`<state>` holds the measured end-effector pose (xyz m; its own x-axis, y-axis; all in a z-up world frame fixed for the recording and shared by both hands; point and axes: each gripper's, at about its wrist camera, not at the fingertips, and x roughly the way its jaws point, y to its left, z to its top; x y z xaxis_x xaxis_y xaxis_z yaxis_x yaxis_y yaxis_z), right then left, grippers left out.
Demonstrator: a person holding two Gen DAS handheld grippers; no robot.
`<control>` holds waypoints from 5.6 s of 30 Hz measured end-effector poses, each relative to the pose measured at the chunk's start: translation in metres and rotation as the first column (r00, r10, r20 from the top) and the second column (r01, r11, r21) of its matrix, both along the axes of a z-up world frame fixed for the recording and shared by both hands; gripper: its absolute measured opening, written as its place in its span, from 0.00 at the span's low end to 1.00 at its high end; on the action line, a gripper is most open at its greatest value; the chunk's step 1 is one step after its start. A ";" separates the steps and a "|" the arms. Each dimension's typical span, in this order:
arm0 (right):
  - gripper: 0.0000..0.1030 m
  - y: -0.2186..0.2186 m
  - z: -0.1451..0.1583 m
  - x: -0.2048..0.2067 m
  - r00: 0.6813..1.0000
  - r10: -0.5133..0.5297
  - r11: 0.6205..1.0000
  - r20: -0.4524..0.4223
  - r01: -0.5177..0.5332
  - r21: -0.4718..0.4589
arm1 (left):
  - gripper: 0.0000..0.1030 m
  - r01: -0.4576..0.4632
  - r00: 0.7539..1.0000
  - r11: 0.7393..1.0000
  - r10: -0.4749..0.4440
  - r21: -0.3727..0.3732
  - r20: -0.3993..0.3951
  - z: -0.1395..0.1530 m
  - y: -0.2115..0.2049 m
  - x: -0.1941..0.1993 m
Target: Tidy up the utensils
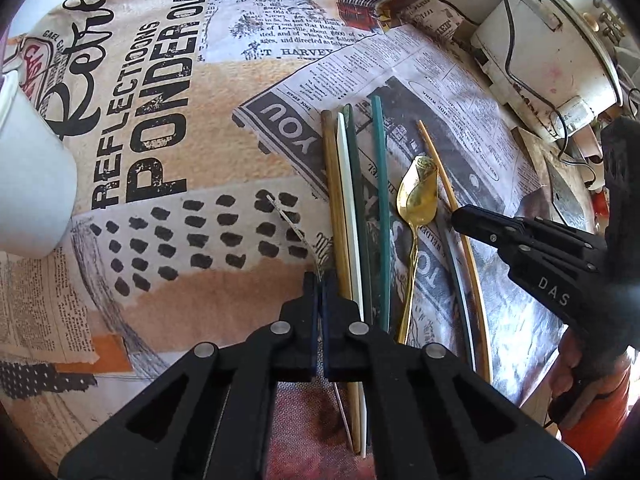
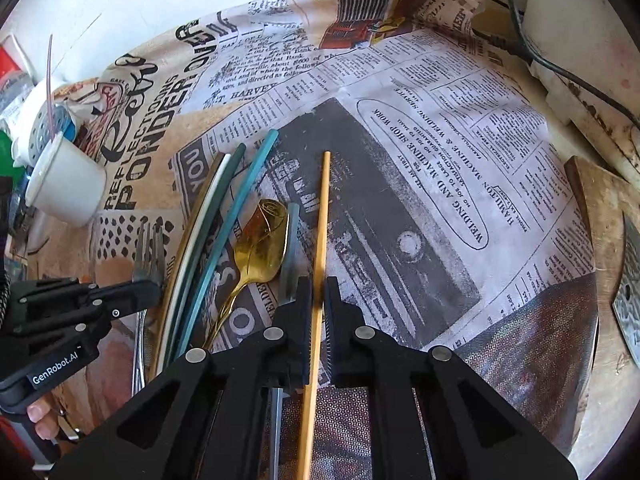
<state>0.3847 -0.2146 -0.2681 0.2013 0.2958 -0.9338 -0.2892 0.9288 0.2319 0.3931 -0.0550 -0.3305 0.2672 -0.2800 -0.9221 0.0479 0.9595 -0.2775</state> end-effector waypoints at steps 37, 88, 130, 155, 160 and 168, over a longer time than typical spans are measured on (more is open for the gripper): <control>0.05 -0.002 0.125 -0.051 0.952 -0.038 0.997 0.305 0.016 0.073 | 0.00 -0.104 0.932 0.994 0.088 0.029 0.351 0.132 0.033 -0.054; 0.05 0.216 0.211 -0.021 0.869 0.111 0.951 0.483 -0.234 0.203 | 0.00 -0.292 0.822 0.956 0.244 0.012 0.515 0.192 0.237 -0.021; 0.27 0.235 0.149 -0.002 0.933 0.123 0.987 0.339 -0.151 0.058 | 0.10 -0.191 0.921 0.979 0.152 0.077 0.358 0.127 0.225 0.002; 0.73 0.107 0.223 -0.067 0.798 0.028 0.995 0.602 -0.078 0.058 | 0.31 -0.215 0.839 0.972 0.136 0.091 0.527 0.213 0.131 -0.064; 0.75 0.078 0.221 -0.077 0.784 0.010 0.999 0.621 -0.035 0.027 | 0.31 -0.187 0.851 0.977 0.110 0.101 0.514 0.207 0.103 -0.066; 0.83 0.037 0.216 -0.094 0.783 -0.049 0.999 0.620 0.042 0.026 | 0.31 -0.133 0.873 0.986 0.068 0.100 0.483 0.191 0.063 -0.068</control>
